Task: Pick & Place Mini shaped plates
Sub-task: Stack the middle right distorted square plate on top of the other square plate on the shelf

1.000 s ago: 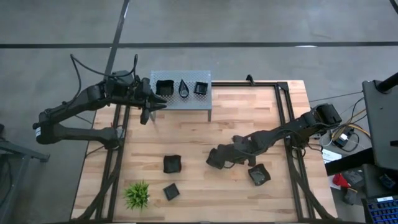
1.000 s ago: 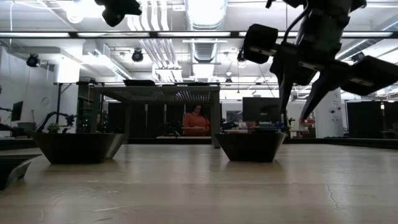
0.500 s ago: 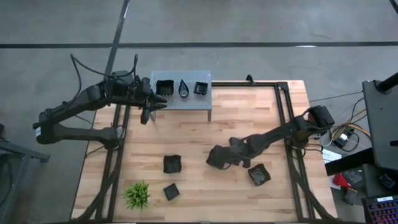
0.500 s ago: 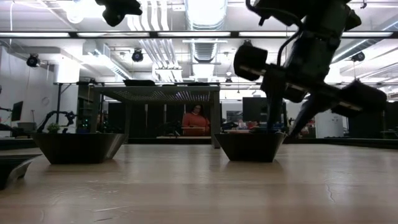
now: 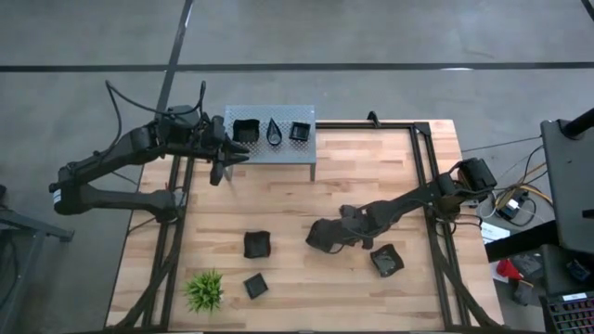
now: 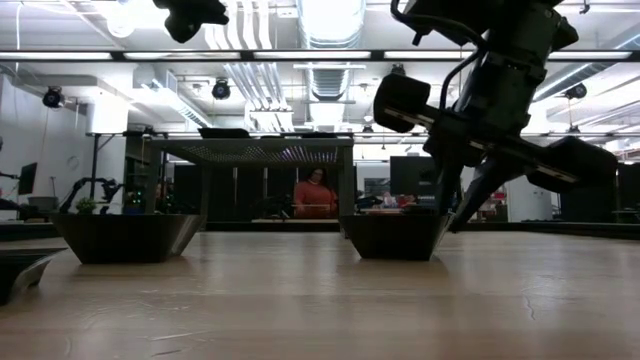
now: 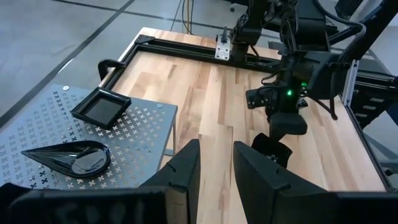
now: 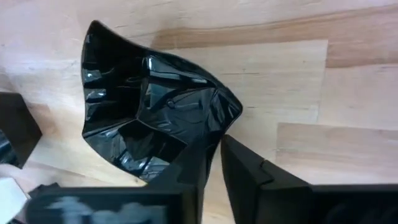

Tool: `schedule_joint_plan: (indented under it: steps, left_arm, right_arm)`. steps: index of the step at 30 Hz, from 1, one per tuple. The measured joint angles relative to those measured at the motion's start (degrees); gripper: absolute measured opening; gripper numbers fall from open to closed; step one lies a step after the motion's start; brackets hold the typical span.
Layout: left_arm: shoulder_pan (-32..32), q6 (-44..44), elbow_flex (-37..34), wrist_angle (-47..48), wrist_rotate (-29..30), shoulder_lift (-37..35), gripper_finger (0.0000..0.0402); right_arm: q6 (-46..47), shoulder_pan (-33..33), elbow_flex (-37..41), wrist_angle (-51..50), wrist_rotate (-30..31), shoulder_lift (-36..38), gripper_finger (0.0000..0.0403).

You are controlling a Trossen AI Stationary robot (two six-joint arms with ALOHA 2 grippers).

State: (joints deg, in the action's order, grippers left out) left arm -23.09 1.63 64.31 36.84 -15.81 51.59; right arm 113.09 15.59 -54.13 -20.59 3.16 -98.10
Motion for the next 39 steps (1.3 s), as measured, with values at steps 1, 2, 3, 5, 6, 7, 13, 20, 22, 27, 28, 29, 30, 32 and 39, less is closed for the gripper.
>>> schedule_joint_plan:
  steps: [1, 2, 3, 5, 6, 7, 13, 20, 22, 27, 28, 29, 30, 32, 39]
  left_arm:
    - [0.0, 0.0, -0.1, 0.0, 0.0, 0.0, 0.009]
    - [0.0, 0.0, -0.1, 0.0, 0.0, 0.0, 0.009]
    - [0.0, 0.0, -0.2, 0.0, 0.0, 0.0, 0.009]
    - [0.0, 0.0, -0.6, 0.0, 0.0, 0.0, 0.009]
    - [0.0, 0.0, -0.8, 0.0, 0.0, 0.0, 0.009]
    - [0.0, 0.0, -1.0, 0.1, 0.0, 0.0, 0.009]
    - [0.0, -0.1, -1.2, 0.0, -0.6, 0.0, 0.009]
    - [0.0, -0.6, -1.2, -0.2, -5.5, 0.0, 0.009]
    - [0.4, -0.2, -1.3, -0.7, -8.3, 0.0, 0.009]
    - [3.1, 0.1, -1.4, -4.6, -10.3, 0.0, 0.009]
    - [3.8, 0.0, -1.4, -5.8, -10.3, 0.0, 0.009]
    - [4.5, -0.1, -1.4, -7.3, -10.3, 0.0, 0.009]
    - [5.3, -0.1, -1.4, -8.6, -10.4, 0.0, 0.009]
    - [6.9, -0.2, -1.5, -11.4, -11.9, 0.3, 0.009]
    - [11.7, -2.5, -1.7, -15.4, -14.7, 1.2, 0.009]
  right_arm:
    - [-0.6, 0.0, 0.0, 0.1, 0.0, 0.0, 0.0043]
    - [-1.1, 0.0, 0.0, 0.1, 0.0, 0.0, 0.0033]
    - [-1.4, 0.0, 0.0, 0.0, 0.0, 0.0, 0.0022]
    - [-1.9, 0.0, 0.0, 0.1, -0.1, 0.0, 0.0012]
    - [-2.1, 0.0, 0.0, 0.1, -0.1, 0.0, 0.001]
    - [-2.2, 0.0, 0.0, 0.2, -0.1, 0.0, 0.0009]
    - [-3.6, 0.0, 0.0, 2.3, -1.0, 0.2, 0.0008]
    - [-8.3, -0.6, -3.3, 3.1, -5.0, 1.7, 0.0008]
    - [-9.4, -1.0, -4.3, 3.4, -6.7, 2.4, 0.0008]
    - [-13.8, -2.8, -8.5, 3.5, -15.1, 2.9, 0.0008]
    - [-14.3, -3.1, -9.4, 3.5, -17.0, 2.9, 0.0008]
    - [-14.8, -3.5, -10.3, 3.5, -19.2, 2.9, 0.0008]
    - [-15.6, -3.9, -11.2, 3.5, -21.5, 2.9, 0.0008]
    - [-17.0, -4.6, -12.7, 3.5, -25.0, 2.9, 0.0008]
    - [-20.1, -7.5, -17.4, 3.7, -34.7, 3.0, 0.0008]
